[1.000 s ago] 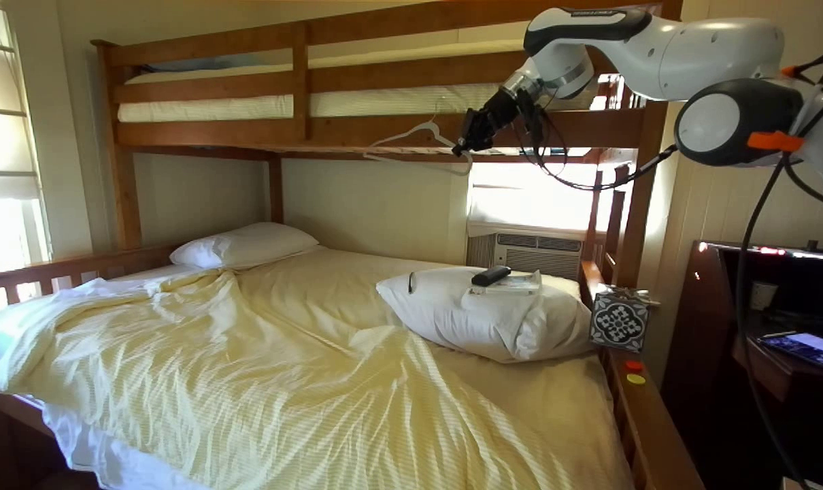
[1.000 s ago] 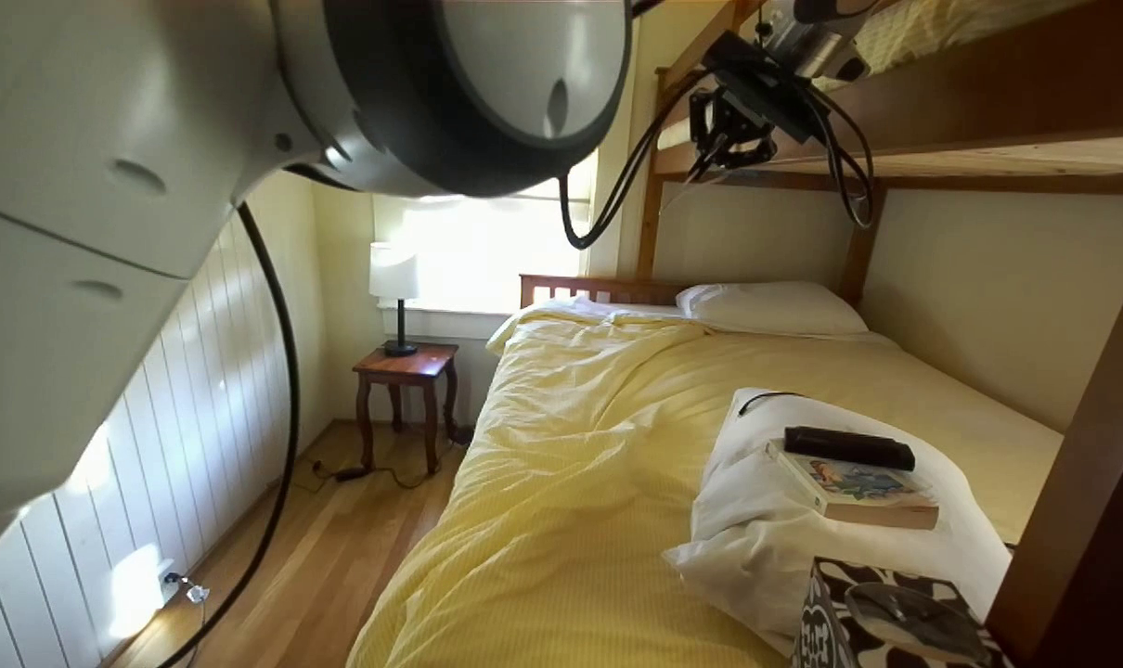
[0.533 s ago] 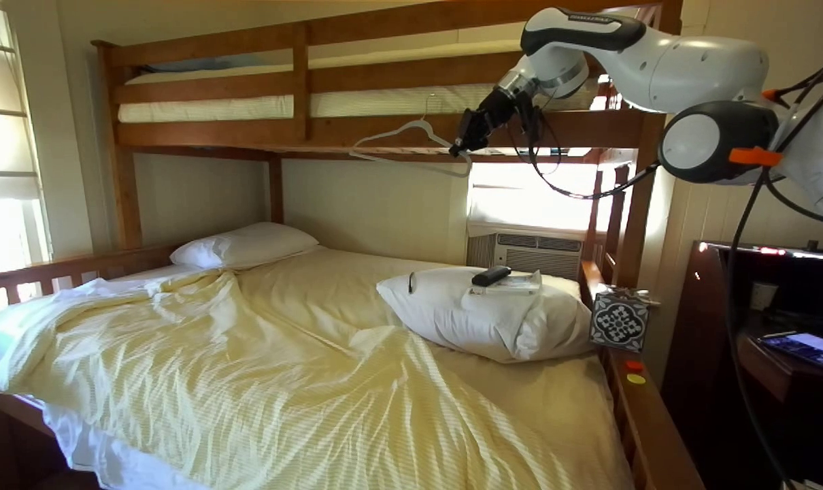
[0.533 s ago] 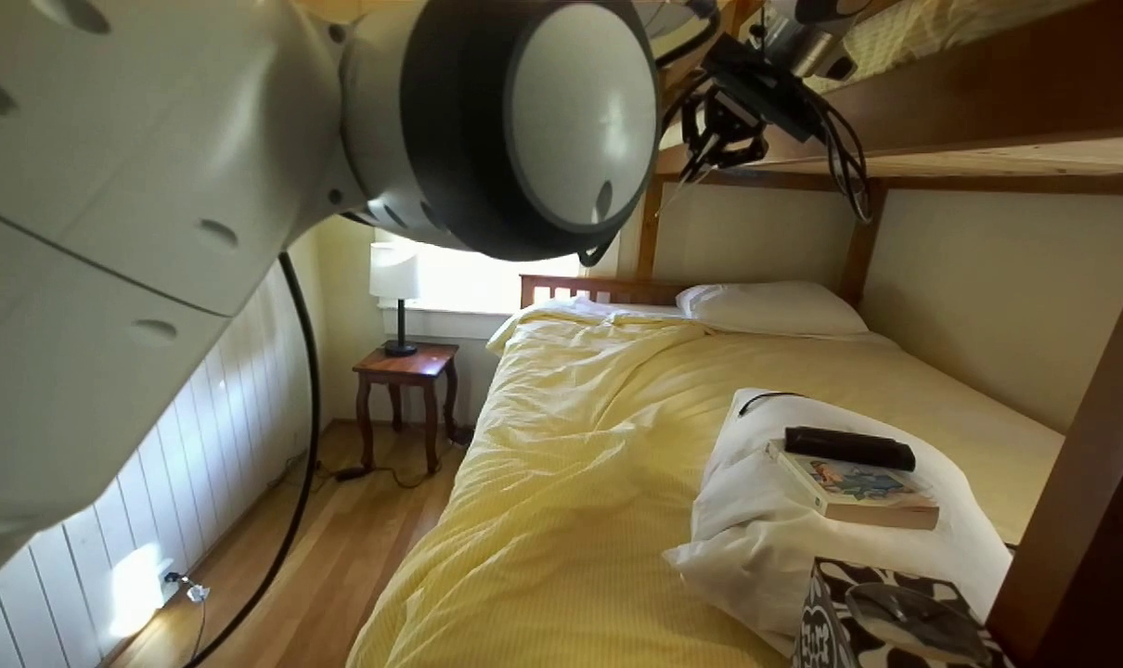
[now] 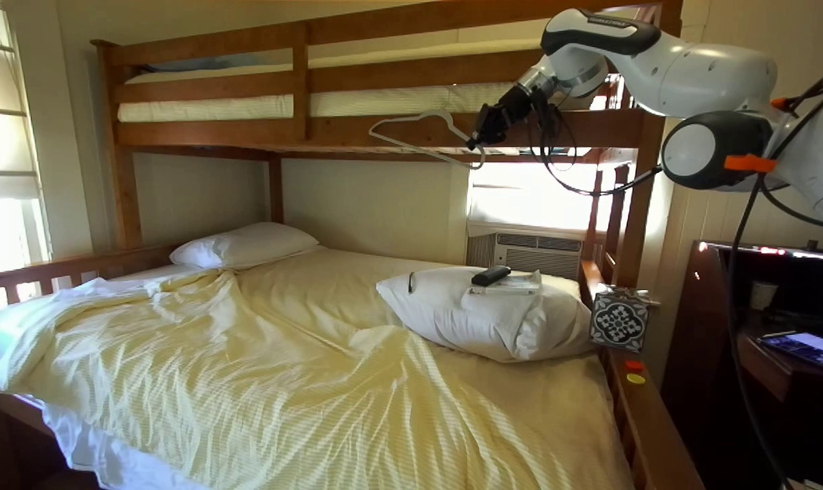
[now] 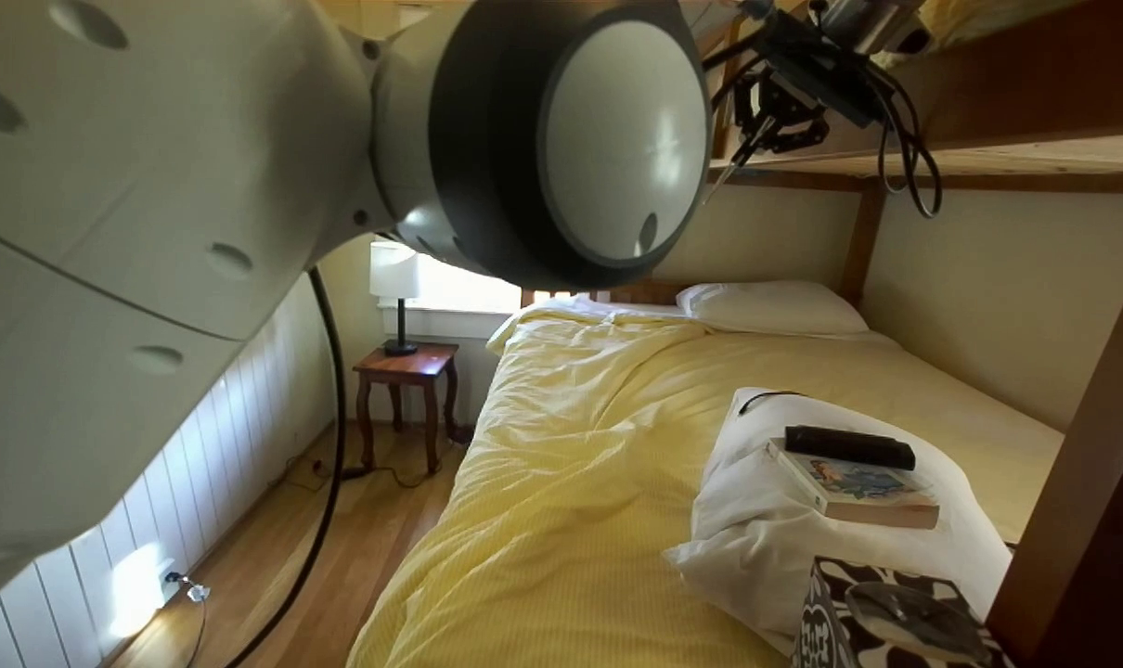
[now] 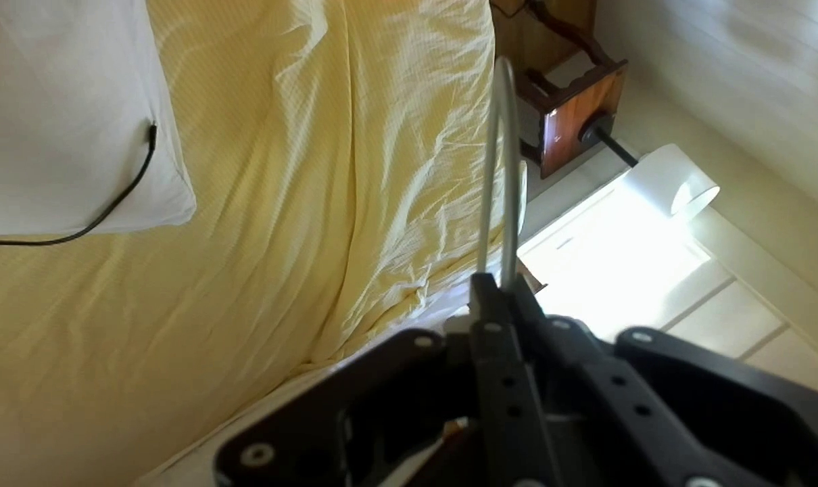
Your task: Hang the clothing hanger on the bed
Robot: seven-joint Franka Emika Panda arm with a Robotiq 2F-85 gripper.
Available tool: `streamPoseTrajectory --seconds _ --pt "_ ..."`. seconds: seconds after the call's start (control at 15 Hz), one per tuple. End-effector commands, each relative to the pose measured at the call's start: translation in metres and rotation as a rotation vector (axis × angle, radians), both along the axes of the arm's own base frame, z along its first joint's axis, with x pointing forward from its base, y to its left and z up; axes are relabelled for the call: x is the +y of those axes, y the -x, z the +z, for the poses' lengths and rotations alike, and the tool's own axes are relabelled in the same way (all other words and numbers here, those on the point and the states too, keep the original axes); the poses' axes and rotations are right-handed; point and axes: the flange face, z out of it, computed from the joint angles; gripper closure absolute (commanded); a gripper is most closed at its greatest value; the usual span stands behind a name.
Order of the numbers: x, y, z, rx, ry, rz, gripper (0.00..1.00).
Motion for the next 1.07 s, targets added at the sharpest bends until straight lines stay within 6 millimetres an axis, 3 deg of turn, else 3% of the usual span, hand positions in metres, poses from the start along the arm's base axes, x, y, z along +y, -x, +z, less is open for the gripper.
streamPoseTrajectory --seconds 0.0,0.47,1.0 --pt "-0.001 0.000 -0.001 0.002 -0.001 -0.003 0.96" --pt "-0.009 -0.005 -0.008 -0.032 -0.129 -0.013 0.99" --pt "-0.023 -0.005 0.000 -0.072 -0.301 -0.094 0.99"
